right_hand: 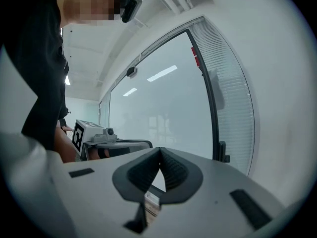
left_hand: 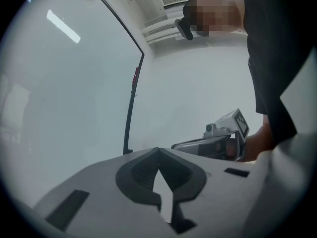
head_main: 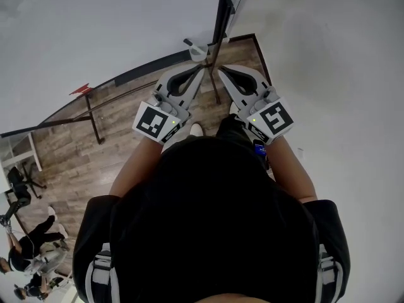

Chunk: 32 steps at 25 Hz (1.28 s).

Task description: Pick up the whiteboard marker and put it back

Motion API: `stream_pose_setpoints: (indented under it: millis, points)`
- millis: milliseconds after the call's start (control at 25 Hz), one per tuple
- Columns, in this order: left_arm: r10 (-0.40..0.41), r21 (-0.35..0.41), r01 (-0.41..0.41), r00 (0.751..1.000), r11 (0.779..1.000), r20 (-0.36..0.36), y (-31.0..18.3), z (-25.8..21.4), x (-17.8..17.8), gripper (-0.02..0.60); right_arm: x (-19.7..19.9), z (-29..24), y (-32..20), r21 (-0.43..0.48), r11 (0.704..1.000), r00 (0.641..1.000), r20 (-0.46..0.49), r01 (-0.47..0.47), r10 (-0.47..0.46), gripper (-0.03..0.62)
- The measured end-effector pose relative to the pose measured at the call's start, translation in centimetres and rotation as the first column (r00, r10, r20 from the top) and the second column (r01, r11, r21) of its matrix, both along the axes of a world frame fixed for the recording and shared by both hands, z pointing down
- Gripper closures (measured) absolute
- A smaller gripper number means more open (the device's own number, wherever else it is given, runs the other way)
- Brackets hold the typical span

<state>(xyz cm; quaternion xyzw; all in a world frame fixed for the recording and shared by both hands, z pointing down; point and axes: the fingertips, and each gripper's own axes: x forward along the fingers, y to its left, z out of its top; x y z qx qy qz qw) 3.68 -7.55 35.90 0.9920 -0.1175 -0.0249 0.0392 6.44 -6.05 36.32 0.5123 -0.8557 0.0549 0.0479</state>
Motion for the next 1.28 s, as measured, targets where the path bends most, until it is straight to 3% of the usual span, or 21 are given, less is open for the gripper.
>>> stream_pose_setpoints:
  millis: [280, 600, 880, 1160, 1280]
  points:
    - [-0.121, 0.018, 0.121, 0.993, 0.992, -0.016, -2.2, -0.2, 2.7, 0.577, 2.9, -0.2, -3.1, 0.003, 0.991, 0.991, -0.007, 0.137, -0.137, 0.6]
    - [-0.282, 0.019, 0.282, 0.959, 0.959, -0.017, -4.8, 0.5, 4.4, 0.578, 4.7, 0.8, -6.4, -0.005, 0.957, 0.957, 0.005, 0.289, -0.289, 0.6]
    - [-0.44, 0.017, 0.44, 0.898, 0.898, -0.002, -6.3, 0.9, 3.7, 0.577, 4.5, 1.1, -8.2, -0.012, 0.902, 0.902, 0.004, 0.432, -0.432, 0.6]
    - [-0.53, 0.022, 0.53, 0.848, 0.848, 0.002, -6.5, 1.0, 4.3, 0.577, 4.5, 1.8, -9.0, -0.039, 0.846, 0.847, -0.004, 0.531, -0.532, 0.6]
    - [-0.581, 0.009, 0.581, 0.814, 0.814, 0.001, -6.6, 1.3, 4.2, 0.577, 4.9, 2.5, -9.1, -0.055, 0.836, 0.836, -0.018, 0.547, -0.548, 0.6]
